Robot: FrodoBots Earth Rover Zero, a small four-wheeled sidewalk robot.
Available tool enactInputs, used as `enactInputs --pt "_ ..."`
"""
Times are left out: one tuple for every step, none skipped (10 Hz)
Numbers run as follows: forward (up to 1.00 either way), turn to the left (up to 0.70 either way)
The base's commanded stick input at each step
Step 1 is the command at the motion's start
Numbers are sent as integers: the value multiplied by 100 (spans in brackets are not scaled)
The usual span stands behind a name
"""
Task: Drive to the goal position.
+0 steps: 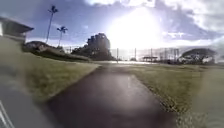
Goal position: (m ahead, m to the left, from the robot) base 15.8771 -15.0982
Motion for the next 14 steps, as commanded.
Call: enactInputs --pt "70 0" --pt "70 0" --pt "70 0" --pt "70 0" --pt "70 0" --pt "70 0" --pt "70 0" --pt "70 0" --pt "70 0" --pt "70 0" --pt "70 0" --pt "70 0" --pt "70 0" --pt "70 0"
